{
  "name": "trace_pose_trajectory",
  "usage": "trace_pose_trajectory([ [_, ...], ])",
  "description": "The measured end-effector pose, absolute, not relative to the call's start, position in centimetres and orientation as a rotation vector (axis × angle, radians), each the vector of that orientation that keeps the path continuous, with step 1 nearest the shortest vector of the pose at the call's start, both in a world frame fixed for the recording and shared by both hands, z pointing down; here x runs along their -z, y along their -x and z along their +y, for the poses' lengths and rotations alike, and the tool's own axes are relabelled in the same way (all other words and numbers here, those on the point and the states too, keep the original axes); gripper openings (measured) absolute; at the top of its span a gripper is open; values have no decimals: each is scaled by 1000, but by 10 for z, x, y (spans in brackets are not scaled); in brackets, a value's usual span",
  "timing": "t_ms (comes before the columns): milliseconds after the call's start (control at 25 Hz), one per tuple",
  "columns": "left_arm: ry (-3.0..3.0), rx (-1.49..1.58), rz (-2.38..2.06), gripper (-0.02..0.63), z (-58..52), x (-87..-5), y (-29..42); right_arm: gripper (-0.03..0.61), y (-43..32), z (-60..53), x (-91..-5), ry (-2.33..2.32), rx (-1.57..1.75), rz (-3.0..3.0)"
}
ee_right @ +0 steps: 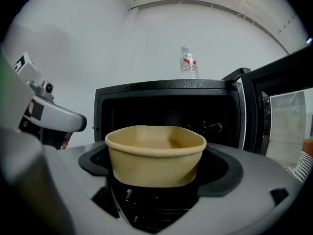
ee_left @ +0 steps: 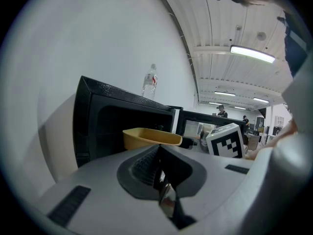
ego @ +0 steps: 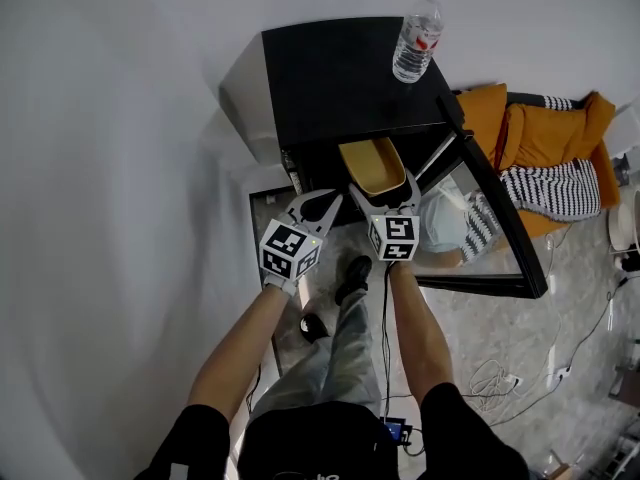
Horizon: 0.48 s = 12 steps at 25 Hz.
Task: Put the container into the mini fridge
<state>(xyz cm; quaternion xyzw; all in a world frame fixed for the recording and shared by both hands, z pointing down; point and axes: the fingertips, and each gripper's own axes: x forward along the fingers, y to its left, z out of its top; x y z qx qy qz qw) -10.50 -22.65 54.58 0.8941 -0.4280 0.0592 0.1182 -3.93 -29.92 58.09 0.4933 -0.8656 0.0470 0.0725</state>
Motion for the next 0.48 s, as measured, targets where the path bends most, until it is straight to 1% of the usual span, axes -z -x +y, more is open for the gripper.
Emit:
trace_pose_trajectory([
  [480,-2578,-173,-1251,8,-245,-563,105,535,50,-331,-600,-1489,-147,-2586],
])
